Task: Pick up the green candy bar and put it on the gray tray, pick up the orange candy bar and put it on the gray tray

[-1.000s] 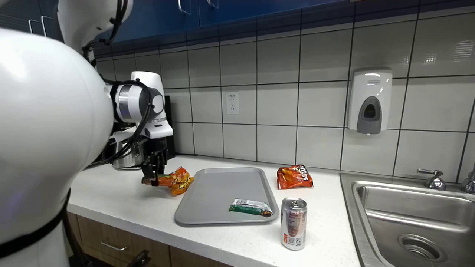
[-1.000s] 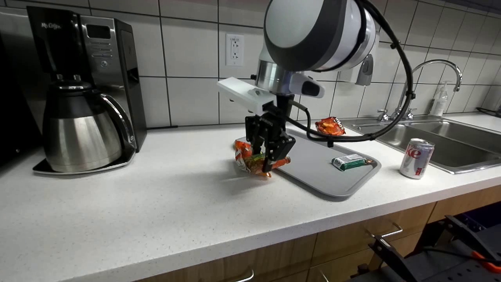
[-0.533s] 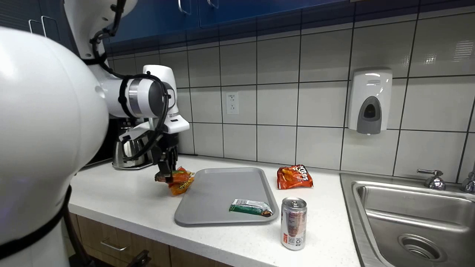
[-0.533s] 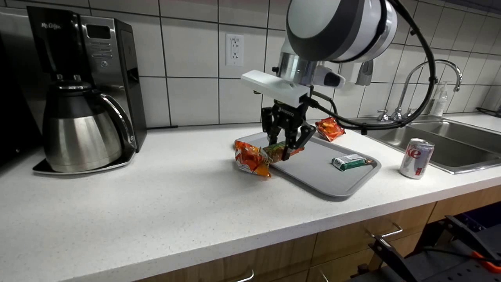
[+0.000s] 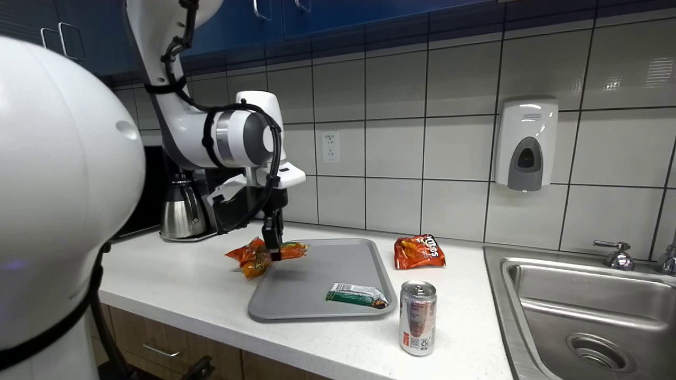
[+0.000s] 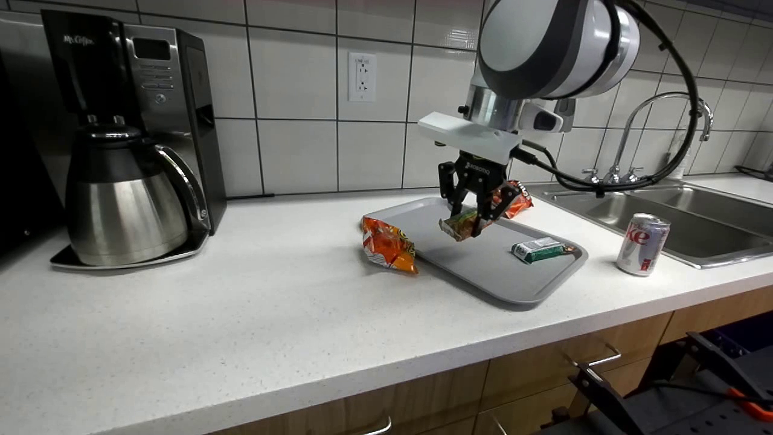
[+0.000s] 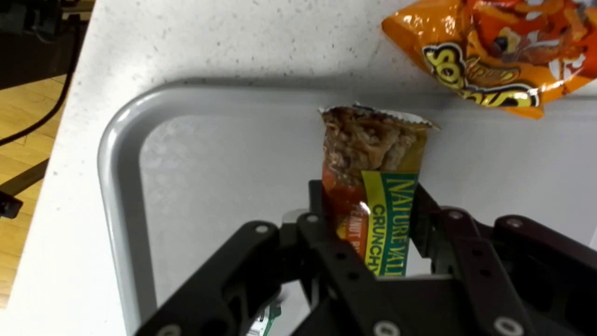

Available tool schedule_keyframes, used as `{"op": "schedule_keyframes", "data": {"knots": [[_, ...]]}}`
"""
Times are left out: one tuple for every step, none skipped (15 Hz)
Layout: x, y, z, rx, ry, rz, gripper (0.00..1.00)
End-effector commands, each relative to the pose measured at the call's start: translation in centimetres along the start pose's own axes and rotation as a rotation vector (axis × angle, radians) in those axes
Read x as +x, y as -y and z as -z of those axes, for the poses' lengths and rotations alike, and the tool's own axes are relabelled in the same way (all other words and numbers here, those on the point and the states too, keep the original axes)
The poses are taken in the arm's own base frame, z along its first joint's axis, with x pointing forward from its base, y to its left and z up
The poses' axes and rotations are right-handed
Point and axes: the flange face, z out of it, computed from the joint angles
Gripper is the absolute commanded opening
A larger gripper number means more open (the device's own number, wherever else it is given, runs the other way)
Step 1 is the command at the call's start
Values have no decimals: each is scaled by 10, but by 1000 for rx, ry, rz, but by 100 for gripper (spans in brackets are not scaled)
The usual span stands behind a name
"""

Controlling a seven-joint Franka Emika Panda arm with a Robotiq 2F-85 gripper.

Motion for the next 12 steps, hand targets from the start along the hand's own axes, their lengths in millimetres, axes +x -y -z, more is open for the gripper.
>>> {"op": "schedule_keyframes", "data": {"knots": [[22, -12, 5, -18, -19, 33, 18], [25, -15, 3, -23, -13, 57, 18], [28, -17, 2, -27, -15, 76, 18], [29, -20, 1, -29, -10, 106, 18], [31, -23, -1, -31, -11, 141, 18], [32, -26, -1, -36, -9, 173, 18], [33, -28, -3, -42, -1, 207, 18], [34, -29, -4, -48, 0, 237, 18], [35, -31, -6, -53, 10, 265, 18], [36, -32, -9, -61, 8, 288, 18], [37, -34, -10, -68, 10, 307, 18], [38, -35, -13, -77, 2, 317, 18]]}}
